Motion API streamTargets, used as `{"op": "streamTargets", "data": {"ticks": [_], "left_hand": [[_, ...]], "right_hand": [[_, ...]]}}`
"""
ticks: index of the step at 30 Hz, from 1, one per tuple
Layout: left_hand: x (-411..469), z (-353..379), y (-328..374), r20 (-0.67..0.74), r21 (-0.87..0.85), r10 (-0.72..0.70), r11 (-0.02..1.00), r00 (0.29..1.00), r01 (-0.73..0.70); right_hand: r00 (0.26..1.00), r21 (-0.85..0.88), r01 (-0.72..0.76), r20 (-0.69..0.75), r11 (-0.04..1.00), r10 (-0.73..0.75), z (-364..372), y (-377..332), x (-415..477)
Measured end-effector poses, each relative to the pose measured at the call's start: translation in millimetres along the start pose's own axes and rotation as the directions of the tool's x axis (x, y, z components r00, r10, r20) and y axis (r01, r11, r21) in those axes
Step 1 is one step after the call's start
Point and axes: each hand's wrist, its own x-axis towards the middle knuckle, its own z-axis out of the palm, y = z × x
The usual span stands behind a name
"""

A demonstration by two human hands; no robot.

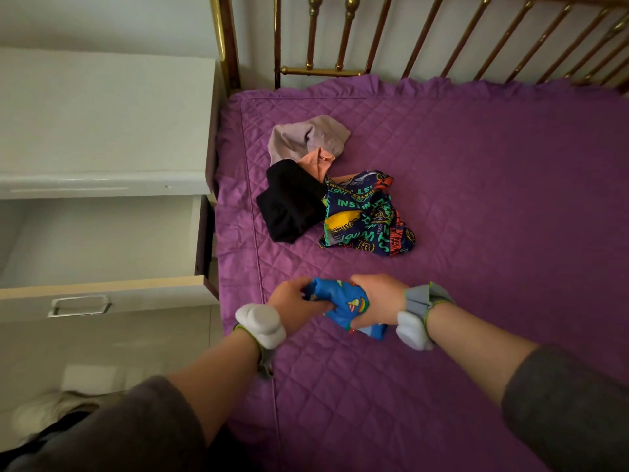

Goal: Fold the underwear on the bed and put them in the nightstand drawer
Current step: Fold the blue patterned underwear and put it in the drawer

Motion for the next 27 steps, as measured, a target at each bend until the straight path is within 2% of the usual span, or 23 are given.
{"op": "streamTargets", "data": {"ticks": [4,6,8,10,13,15,18,20,24,27], "left_hand": [[13,-25,12,-0.036,-0.374,-0.035,0.927,0.999,0.019],[17,-38,20,-0.069,-0.541,-0.058,0.841,0.996,0.012],[21,-53,28,-0.123,-0.635,-0.091,0.772,0.988,-0.008],[22,-66,30,-0.127,-0.65,-0.097,0.76,0.987,-0.009],[16,-81,28,0.024,-0.644,-0.139,0.756,0.99,0.122],[15,-91,22,0.052,-0.682,-0.165,0.714,0.985,0.156],[14,-106,21,0.011,-0.773,-0.136,0.627,0.991,0.095],[14,-123,21,-0.023,-0.816,-0.108,0.576,0.994,0.044],[14,-157,18,-0.101,-0.812,-0.096,0.583,0.99,-0.026],[14,-182,5,-0.141,-0.798,-0.106,0.601,0.984,-0.049]], "right_hand": [[0.998,0.246,-0.036,-0.035,0.969,0.046,-16,-28,9],[0.997,0.437,-0.009,-0.059,0.9,0.039,-23,-44,12],[0.992,0.535,0.017,-0.113,0.845,0.052,-29,-59,18],[0.982,0.542,0.014,-0.165,0.84,0.09,-34,-75,30],[0.976,0.631,0.02,-0.181,0.776,0.122,-33,-95,49],[0.975,0.672,0.04,-0.187,0.739,0.117,-32,-109,62],[0.977,0.698,0.065,-0.191,0.713,0.097,-30,-128,75],[0.983,0.714,0.114,-0.182,0.691,0.026,-29,-145,88],[0.977,0.743,0.211,-0.18,0.635,-0.113,-26,-180,106],[0.981,0.782,0.192,-0.128,0.594,-0.149,-18,-203,126]]}}
